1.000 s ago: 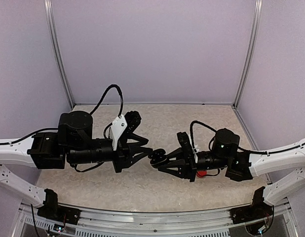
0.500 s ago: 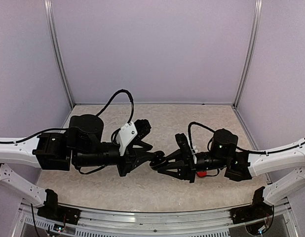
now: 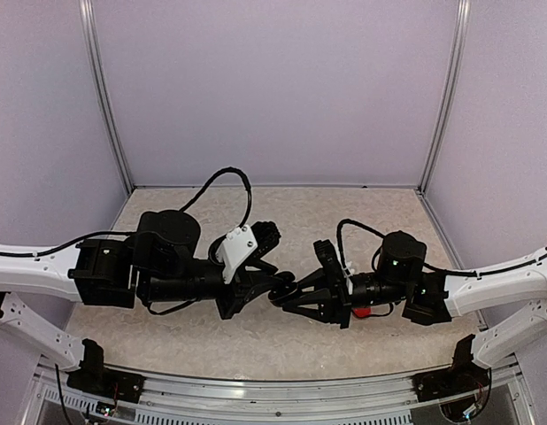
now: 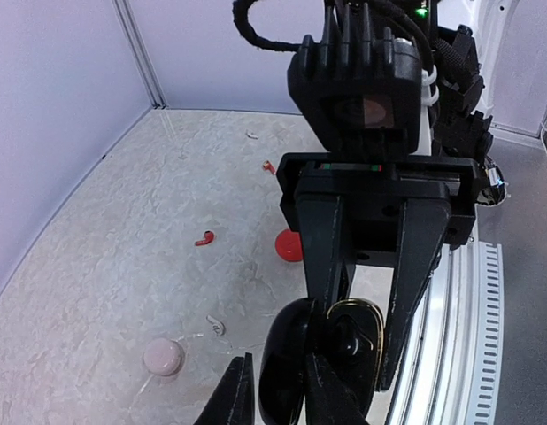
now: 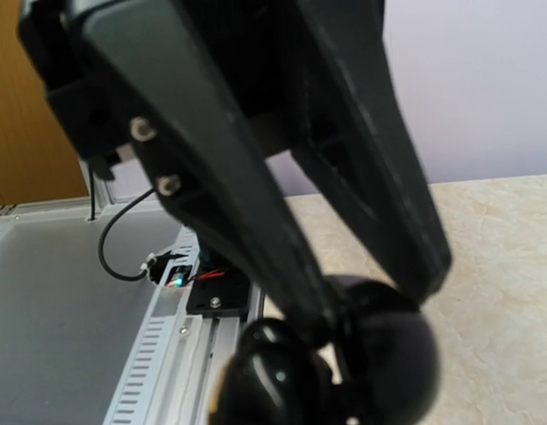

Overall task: Insert the wireless bluetooth earbuds into the charging case
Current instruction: Open the charging case with the earbuds inside.

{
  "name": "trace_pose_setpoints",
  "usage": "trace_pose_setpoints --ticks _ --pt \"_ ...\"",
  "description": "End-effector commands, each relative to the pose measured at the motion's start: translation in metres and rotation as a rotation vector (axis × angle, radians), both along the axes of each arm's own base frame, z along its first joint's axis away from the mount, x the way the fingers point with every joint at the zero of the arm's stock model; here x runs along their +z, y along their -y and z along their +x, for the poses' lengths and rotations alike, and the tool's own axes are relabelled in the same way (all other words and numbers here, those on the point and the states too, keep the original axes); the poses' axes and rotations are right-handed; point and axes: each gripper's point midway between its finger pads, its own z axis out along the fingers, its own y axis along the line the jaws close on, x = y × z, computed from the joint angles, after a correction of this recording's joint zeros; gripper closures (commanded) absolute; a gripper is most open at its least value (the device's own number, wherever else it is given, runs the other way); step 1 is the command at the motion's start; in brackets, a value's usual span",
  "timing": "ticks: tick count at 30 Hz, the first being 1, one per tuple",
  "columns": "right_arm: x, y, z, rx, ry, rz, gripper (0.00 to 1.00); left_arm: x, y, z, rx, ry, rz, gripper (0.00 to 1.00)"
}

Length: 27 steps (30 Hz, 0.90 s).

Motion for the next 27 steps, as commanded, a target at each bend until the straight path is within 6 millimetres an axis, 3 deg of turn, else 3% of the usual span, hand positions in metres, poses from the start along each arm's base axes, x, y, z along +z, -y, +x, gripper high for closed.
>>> trace_pose_setpoints --ticks 1,9,21,27 --pt "0.016 -0.004 -0.001 0.014 0.017 0.043 1.00 0.013 0.004 0.004 0.017 0.023 -0.007 0.80" --pt "0.013 -0.004 0.000 0.009 0.013 0.034 1.00 0.014 0.001 0.010 0.044 -0.009 -0.030 0.89" --pt "0.008 -0.003 0.000 0.000 0.004 0.024 1.00 0.042 -0.020 0.009 0.030 -0.052 -0.177 0.97" --pt "0.007 -0.003 0.001 -0.002 0.003 0.024 1.00 0.047 -0.024 0.010 0.028 -0.049 -0.196 1.00"
